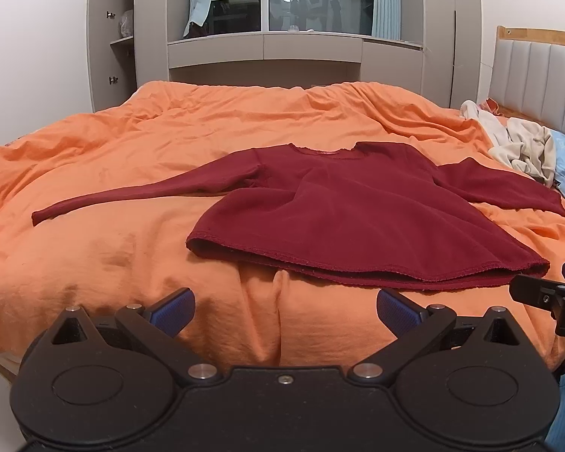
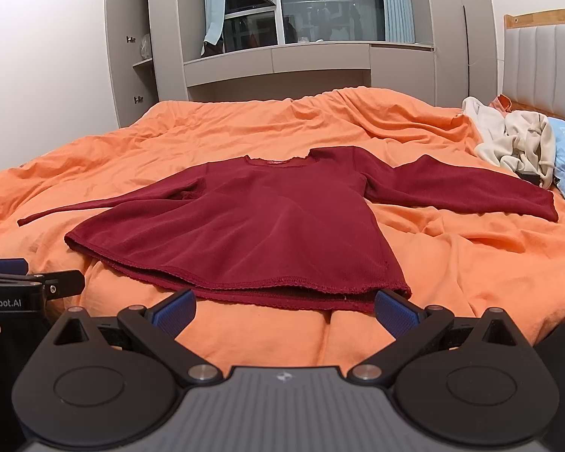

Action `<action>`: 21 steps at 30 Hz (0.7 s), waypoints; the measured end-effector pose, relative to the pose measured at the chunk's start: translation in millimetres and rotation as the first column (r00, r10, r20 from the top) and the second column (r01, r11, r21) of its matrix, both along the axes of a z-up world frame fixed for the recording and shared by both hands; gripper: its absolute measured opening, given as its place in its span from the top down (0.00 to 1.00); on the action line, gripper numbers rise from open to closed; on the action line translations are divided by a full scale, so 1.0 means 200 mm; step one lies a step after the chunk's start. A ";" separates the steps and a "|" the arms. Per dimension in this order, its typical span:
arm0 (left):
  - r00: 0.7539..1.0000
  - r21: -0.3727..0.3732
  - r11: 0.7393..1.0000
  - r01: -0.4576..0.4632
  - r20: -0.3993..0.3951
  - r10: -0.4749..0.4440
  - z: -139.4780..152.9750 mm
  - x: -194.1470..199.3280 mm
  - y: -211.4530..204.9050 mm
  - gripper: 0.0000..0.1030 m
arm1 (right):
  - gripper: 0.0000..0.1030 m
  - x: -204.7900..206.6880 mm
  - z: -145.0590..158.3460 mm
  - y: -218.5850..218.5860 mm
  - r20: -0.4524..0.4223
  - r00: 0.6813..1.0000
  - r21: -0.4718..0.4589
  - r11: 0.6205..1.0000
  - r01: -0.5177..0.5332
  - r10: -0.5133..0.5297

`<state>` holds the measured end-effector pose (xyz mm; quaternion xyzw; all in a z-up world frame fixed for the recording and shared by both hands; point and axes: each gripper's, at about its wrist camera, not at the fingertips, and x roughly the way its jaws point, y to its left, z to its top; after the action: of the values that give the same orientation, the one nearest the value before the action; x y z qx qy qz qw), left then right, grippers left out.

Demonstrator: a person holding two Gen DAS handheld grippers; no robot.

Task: Fold small clothes
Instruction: 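Move the right tool over the shirt to one sleeve cuff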

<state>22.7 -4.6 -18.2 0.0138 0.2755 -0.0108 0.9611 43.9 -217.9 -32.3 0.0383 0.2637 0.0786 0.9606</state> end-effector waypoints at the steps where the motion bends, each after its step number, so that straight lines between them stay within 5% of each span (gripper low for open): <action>1: 1.000 0.000 1.000 0.002 -0.001 -0.002 0.00 0.00 0.00 0.00 | 0.00 0.00 0.00 0.00 0.002 1.000 -0.002 1.000 0.000 0.000; 11: 0.999 -0.009 0.999 0.030 -0.011 -0.030 0.05 0.14 -0.04 0.00 | 0.00 0.14 0.06 -0.07 0.025 1.000 0.010 1.000 -0.015 0.015; 17: 0.999 0.044 0.999 0.020 -0.038 -0.018 0.10 0.36 -0.12 0.00 | 0.00 0.37 0.11 -0.22 -0.032 0.993 -0.004 0.993 0.116 -0.116; 21: 0.999 0.012 1.000 0.024 -0.041 -0.024 0.15 0.53 -0.17 0.00 | 0.00 0.52 0.11 -0.32 -0.072 0.977 -0.035 0.979 0.201 -0.203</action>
<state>127.9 -38.3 11.1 0.0230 0.2947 -0.0210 0.9551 148.8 -282.8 -10.5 0.0547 0.2954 -0.0244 0.9535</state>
